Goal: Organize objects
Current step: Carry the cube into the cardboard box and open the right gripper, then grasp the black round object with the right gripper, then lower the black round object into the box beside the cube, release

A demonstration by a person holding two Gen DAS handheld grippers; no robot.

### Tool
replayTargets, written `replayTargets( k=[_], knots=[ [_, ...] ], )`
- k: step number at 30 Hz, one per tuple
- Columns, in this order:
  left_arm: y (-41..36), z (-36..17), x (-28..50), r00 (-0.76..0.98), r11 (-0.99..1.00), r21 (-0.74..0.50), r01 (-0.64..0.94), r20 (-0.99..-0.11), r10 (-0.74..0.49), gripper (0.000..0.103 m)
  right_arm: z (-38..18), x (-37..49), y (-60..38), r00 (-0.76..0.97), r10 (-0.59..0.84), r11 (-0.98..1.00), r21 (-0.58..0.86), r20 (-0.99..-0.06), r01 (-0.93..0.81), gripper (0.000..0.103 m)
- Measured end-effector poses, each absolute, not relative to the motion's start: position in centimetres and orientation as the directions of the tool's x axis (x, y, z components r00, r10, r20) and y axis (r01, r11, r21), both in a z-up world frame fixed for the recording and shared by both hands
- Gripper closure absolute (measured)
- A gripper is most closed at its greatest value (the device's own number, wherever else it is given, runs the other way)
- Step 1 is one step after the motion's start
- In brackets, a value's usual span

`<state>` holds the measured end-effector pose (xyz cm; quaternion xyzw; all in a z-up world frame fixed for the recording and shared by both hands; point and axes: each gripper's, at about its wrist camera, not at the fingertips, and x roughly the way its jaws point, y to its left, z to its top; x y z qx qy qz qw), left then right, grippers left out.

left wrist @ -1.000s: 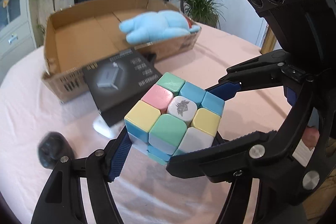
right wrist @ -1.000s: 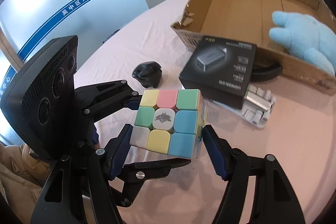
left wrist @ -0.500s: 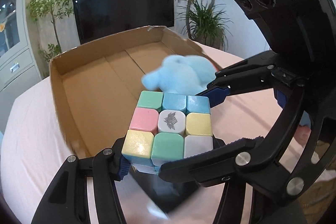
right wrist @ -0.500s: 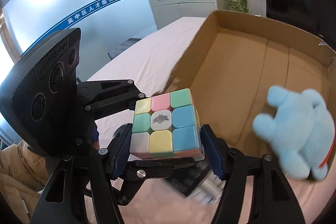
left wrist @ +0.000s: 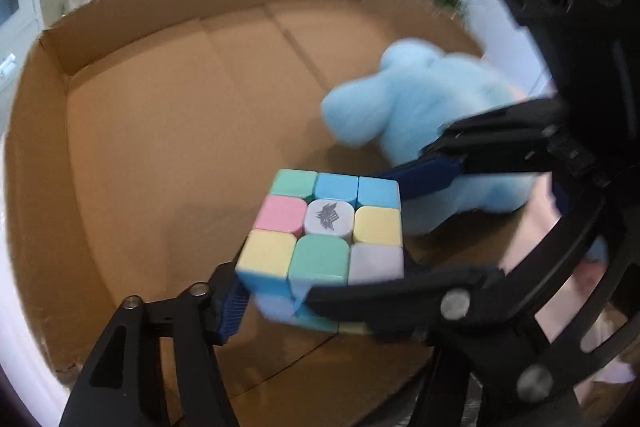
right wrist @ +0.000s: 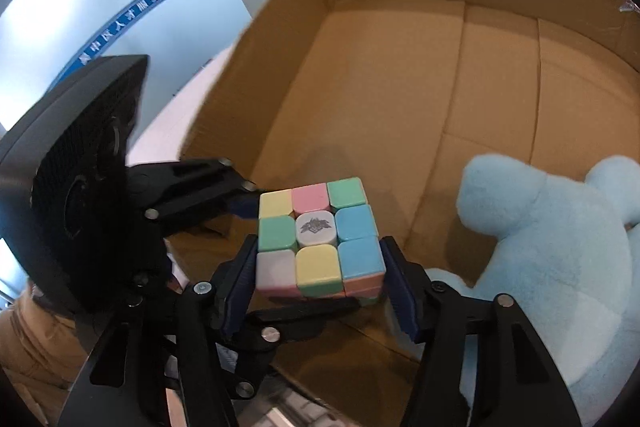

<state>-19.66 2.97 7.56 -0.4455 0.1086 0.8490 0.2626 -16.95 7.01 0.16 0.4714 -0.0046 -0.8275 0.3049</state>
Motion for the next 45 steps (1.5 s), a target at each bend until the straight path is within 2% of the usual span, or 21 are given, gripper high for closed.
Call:
replayTargets(
  k=[2,7,9,12,14,17,20,23,28,31,33,35,39,40,44,45],
  knots=[
    [3.2,7.4,-18.7,-0.508,-0.845,0.037,-0.533,-0.813,0.285,0.023,0.0,-16.6,7.1,-0.363,-0.529,-0.802,0.313,-0.767,0.509,0.046],
    [1.0,10.4,-14.7,-0.651,-0.876,0.168,-0.452,-0.733,0.196,0.017,3.1,-13.1,8.6,-0.485,-0.51,-0.835,0.274,-0.71,0.478,0.029],
    [-1.0,12.3,-12.3,-0.704,-0.894,0.184,-0.408,-0.687,0.18,0.013,4.3,-11.0,9.3,-0.508,-0.521,-0.834,0.28,-0.686,0.476,0.026],
    [-4.9,14.2,-8.0,-0.776,-0.924,0.19,-0.332,-0.612,0.153,0.0,5.1,-7.5,9.2,-0.519,-0.55,-0.816,0.289,-0.655,0.5,0.024],
    [-8.4,14.7,-5.8,-0.791,-0.938,0.171,-0.3,-0.595,0.145,0.0,4.9,-5.6,8.3,-0.495,-0.587,-0.789,0.315,-0.64,0.528,0.023],
    [-13.0,13.0,-2.3,-0.778,-0.959,0.132,-0.249,-0.617,0.117,0.0,4.0,-2.9,7.1,-0.44,-0.65,-0.733,0.358,-0.62,0.579,0.023],
    [-16.1,9.6,-0.2,-0.713,-0.973,0.077,-0.215,-0.694,0.102,0.0,3.2,-1.9,2.7,-0.37,-0.687,-0.678,0.367,-0.626,0.637,0.023],
    [-17.4,6.3,1.6,-0.654,-0.976,0.021,-0.215,-0.745,0.129,0.0,2.2,-0.4,-2.0,-0.289,-0.663,-0.633,0.312,-0.69,0.708,0.023],
    [-16.4,2.9,1.7,-0.603,-0.966,-0.025,-0.256,-0.777,0.18,0.0,1.0,-1.4,-8.0,-0.228,-0.562,-0.636,0.238,-0.795,0.734,0.023],
    [-15.6,2.1,0.9,-0.58,-0.962,-0.071,-0.262,-0.785,0.216,0.005,0.0,-3.6,-10.4,-0.184,-0.503,-0.648,0.228,-0.844,0.727,0.023],
    [-15.3,1.6,-0.1,-0.561,-0.955,-0.127,-0.267,-0.785,0.262,0.014,-0.7,-4.6,-11.8,-0.16,-0.46,-0.658,0.214,-0.873,0.721,0.023],
    [-15.2,1.1,-0.8,-0.547,-0.952,-0.155,-0.262,-0.789,0.279,0.029,-1.3,-5.5,-12.8,-0.131,-0.434,-0.66,0.215,-0.891,0.72,0.029],
    [-15.4,0.9,-1.6,-0.537,-0.949,-0.188,-0.253,-0.789,0.3,0.042,-2.5,-6.8,-13.9,-0.068,-0.403,-0.659,0.237,-0.913,0.714,0.03],
    [-15.4,0.9,-1.7,-0.533,-0.946,-0.2,-0.257,-0.787,0.311,0.049,-2.6,-6.9,-13.9,-0.059,-0.406,-0.654,0.245,-0.912,0.715,0.03],
    [-15.0,0.8,-1.6,-0.543,-0.944,-0.199,-0.263,-0.778,0.315,0.049,-3.3,-7.4,-13.8,-0.011,-0.417,-0.64,0.285,-0.909,0.713,0.033],
    [-15.1,0.8,-1.5,-0.546,-0.944,-0.197,-0.264,-0.777,0.314,0.049,-3.5,-7.5,-13.8,0.005,-0.433,-0.633,0.308,-0.901,0.711,0.043]
  ],
)
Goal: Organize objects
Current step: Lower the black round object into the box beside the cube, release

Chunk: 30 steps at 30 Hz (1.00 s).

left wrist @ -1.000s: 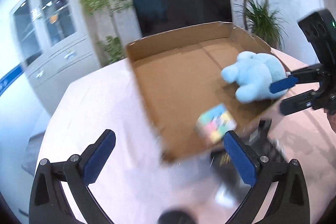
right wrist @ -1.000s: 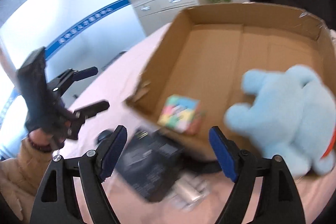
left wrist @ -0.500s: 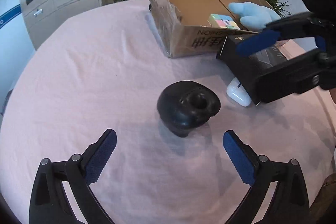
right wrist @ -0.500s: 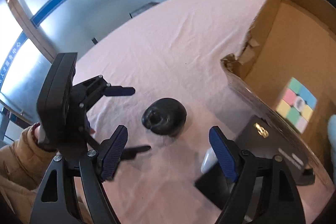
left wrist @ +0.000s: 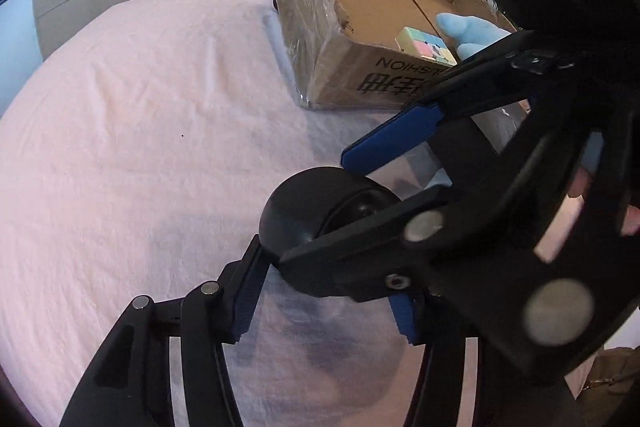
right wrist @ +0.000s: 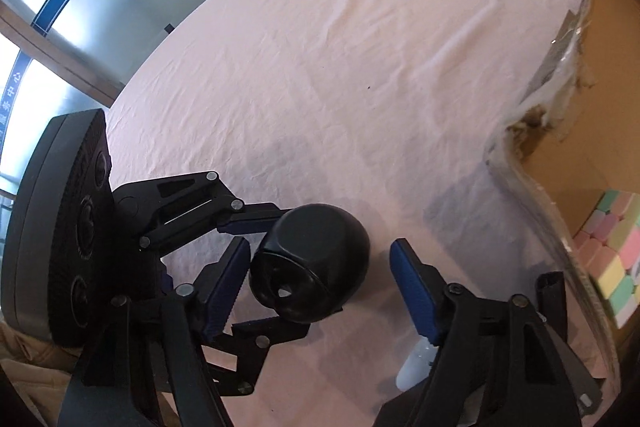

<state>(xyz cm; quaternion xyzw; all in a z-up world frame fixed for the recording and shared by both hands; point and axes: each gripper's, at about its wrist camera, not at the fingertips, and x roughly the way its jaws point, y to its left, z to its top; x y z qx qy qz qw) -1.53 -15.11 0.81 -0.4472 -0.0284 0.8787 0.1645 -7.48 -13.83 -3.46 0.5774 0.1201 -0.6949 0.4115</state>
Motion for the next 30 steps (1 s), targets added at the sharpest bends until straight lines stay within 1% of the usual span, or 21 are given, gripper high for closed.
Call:
replayTargets(
  k=[5,8,11,15,18,22,25,30],
  knots=[
    [-14.9,0.8,-1.3,-0.551,-0.943,-0.21,-0.26,-0.769,0.323,0.05,-2.9,-6.5,-13.8,-0.036,-0.421,-0.627,0.263,-0.906,0.734,0.043],
    [-14.2,1.1,-0.6,-0.558,-0.945,-0.191,-0.265,-0.769,0.312,0.05,-2.7,-5.8,-13.7,-0.049,-0.424,-0.626,0.253,-0.904,0.738,0.043],
    [-13.9,2.2,0.0,-0.578,-0.943,-0.191,-0.273,-0.751,0.32,0.05,-1.3,-5.6,-12.9,-0.063,-0.454,-0.623,0.266,-0.889,0.736,0.043],
    [-12.7,5.6,-0.8,-0.619,-0.94,-0.129,-0.317,-0.722,0.308,0.05,2.2,-5.5,-10.9,-0.119,-0.505,-0.62,0.264,-0.855,0.739,0.043],
    [-11.3,8.4,-2.8,-0.643,-0.929,-0.094,-0.357,-0.697,0.318,0.05,4.9,-6.7,-8.3,-0.166,-0.543,-0.637,0.275,-0.823,0.72,0.043],
    [-8.9,10.5,-6.7,-0.65,-0.914,-0.065,-0.401,-0.683,0.334,0.05,7.2,-10.0,-4.3,-0.224,-0.575,-0.676,0.303,-0.787,0.672,0.043],
    [-6.9,10.7,-9.9,-0.634,-0.905,-0.064,-0.422,-0.692,0.344,0.05,7.3,-12.6,-1.8,-0.249,-0.587,-0.698,0.326,-0.77,0.637,0.044],
    [-5.5,9.3,-13.5,-0.592,-0.905,-0.08,-0.418,-0.731,0.338,0.05,5.2,-16.2,-0.1,-0.237,-0.598,-0.712,0.371,-0.765,0.597,0.044]
  ],
)
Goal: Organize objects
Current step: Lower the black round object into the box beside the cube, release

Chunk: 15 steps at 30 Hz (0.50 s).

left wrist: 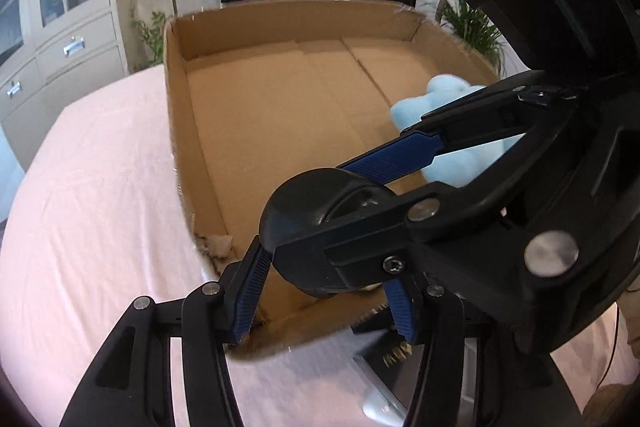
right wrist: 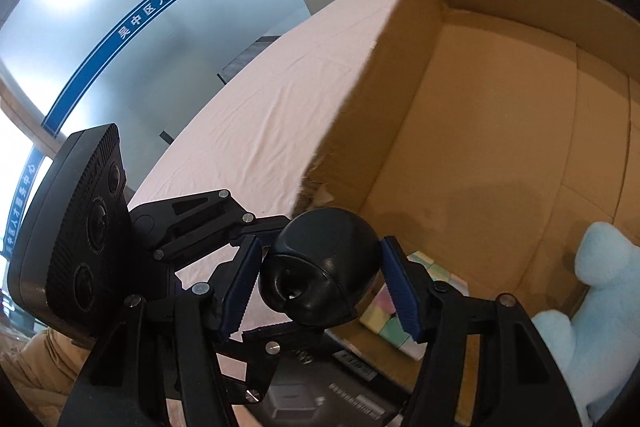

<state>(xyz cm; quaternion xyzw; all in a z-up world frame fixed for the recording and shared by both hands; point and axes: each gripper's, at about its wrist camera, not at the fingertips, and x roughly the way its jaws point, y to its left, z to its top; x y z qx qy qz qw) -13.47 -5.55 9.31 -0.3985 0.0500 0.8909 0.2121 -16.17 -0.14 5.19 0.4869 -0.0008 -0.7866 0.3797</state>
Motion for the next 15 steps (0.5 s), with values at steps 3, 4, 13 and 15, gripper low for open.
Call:
replayTargets(
  k=[3,4,13,15],
  knots=[
    [-5.9,7.7,-14.4,-0.562,-0.908,-0.095,-0.408,-0.758,0.332,0.049,3.2,-17.3,-0.3,-0.202,-0.611,-0.702,0.406,-0.766,0.585,0.044],
    [-5.5,7.4,-14.6,-0.555,-0.911,-0.088,-0.403,-0.768,0.319,0.049,2.7,-17.6,-0.3,-0.191,-0.615,-0.698,0.416,-0.765,0.583,0.043],
    [-3.1,8.8,-10.7,-0.671,-0.946,0.08,-0.315,-0.724,0.162,0.03,5.1,-15.3,3.1,-0.367,-0.624,-0.742,0.374,-0.691,0.557,0.027],
    [-3.0,9.3,-9.9,-0.69,-0.956,0.083,-0.283,-0.71,0.143,0.026,6.5,-13.2,3.9,-0.45,-0.599,-0.772,0.329,-0.662,0.544,0.027]
  ],
)
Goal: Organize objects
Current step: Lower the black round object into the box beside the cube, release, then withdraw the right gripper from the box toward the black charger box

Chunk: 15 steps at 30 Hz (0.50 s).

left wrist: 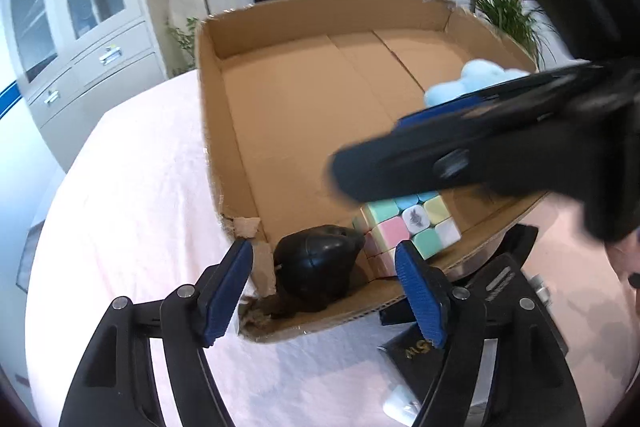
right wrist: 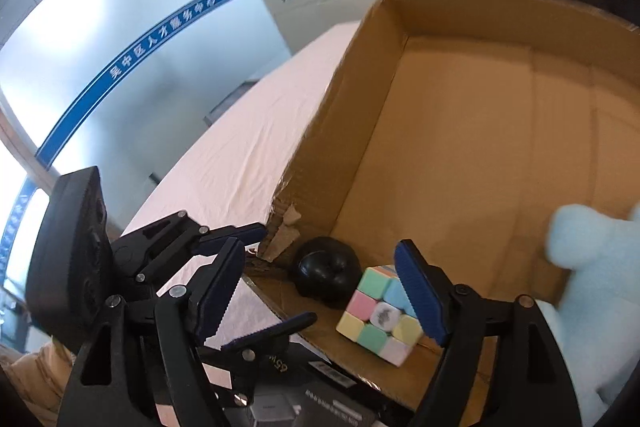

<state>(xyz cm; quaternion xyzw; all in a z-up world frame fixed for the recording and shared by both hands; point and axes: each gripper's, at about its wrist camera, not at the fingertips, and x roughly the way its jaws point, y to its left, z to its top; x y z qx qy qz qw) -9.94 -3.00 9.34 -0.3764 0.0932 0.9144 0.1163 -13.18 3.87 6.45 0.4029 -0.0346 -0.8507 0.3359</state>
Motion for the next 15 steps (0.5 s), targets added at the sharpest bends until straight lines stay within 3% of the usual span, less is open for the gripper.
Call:
replayTargets(
  k=[4,8,15],
  knots=[
    [-2.9,10.4,-8.6,-0.745,-0.968,0.151,-0.199,-0.665,0.05,0.02,10.0,-7.7,5.7,-0.629,-0.594,-0.8,0.282,-0.502,0.531,0.023],
    [-2.5,10.4,-8.5,-0.764,-0.967,0.218,-0.132,-0.643,-0.041,0.019,12.9,-1.7,5.6,-0.677,-0.636,-0.77,0.256,-0.371,0.584,0.022],
    [-3.2,10.8,-7.3,-0.792,-0.936,0.344,-0.075,-0.591,-0.154,0.019,14.2,2.0,2.3,-0.666,-0.642,-0.753,0.147,-0.38,0.641,0.02]
  ],
)
